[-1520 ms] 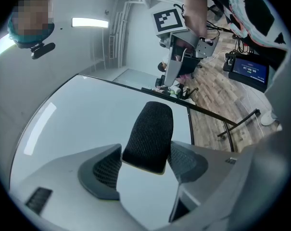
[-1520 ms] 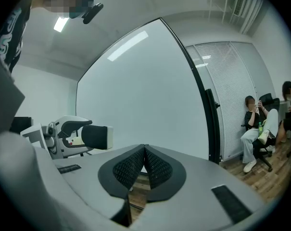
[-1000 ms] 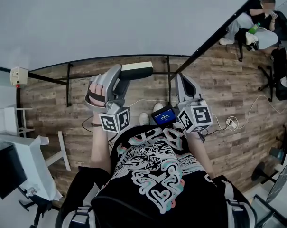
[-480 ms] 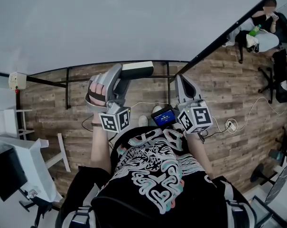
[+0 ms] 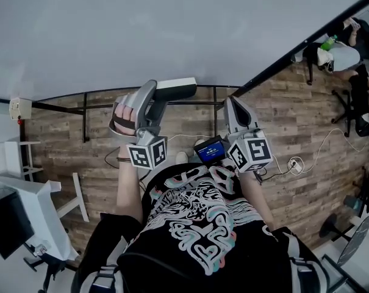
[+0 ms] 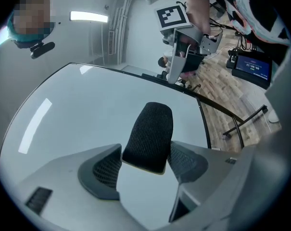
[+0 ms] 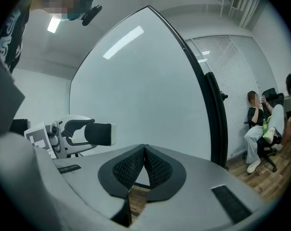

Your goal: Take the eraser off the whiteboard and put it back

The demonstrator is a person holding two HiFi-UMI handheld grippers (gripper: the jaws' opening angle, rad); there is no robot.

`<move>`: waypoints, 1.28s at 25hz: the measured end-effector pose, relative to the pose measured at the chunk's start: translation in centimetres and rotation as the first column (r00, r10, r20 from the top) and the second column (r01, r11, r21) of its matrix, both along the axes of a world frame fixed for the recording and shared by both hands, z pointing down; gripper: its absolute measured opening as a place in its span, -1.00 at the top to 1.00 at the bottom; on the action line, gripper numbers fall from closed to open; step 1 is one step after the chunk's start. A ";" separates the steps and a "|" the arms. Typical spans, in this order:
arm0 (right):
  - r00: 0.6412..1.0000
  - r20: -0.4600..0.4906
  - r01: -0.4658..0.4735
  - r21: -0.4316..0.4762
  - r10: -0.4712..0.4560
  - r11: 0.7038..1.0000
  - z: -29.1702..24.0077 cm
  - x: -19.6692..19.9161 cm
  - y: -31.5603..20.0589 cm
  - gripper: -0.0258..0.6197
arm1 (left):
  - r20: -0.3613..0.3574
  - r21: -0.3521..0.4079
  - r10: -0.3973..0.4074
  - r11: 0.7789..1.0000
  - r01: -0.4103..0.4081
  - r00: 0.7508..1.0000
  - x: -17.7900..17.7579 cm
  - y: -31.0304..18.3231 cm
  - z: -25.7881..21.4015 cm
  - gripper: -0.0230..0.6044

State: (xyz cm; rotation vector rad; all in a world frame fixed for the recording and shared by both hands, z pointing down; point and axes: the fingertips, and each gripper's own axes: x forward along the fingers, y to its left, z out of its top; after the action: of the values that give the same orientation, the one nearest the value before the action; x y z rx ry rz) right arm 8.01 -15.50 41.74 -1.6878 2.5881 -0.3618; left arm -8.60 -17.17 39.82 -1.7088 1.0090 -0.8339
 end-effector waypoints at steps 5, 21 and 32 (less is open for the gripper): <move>1.000 -0.004 0.006 0.002 -0.006 1.000 0.0 0.1 -0.3 0.83 | 0.001 0.003 -0.011 1.000 0.011 1.000 0.1 -0.4 0.1 -0.07; 1.000 -0.009 -0.001 0.022 0.001 1.000 0.0 2.0 -2.6 0.83 | -0.035 0.036 -0.062 0.997 0.063 0.997 0.9 -3.2 -0.3 -0.07; 1.000 -0.006 0.013 0.023 -0.013 1.000 0.0 2.2 -3.7 0.83 | -0.041 0.040 -0.097 0.994 0.099 0.994 0.3 -4.3 -0.5 -0.07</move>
State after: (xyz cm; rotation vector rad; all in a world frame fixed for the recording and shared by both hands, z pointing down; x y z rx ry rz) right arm 10.16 -19.21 41.72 -1.6675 2.5985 -0.3275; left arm -8.26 -21.51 39.35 -1.6563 1.1367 -0.8395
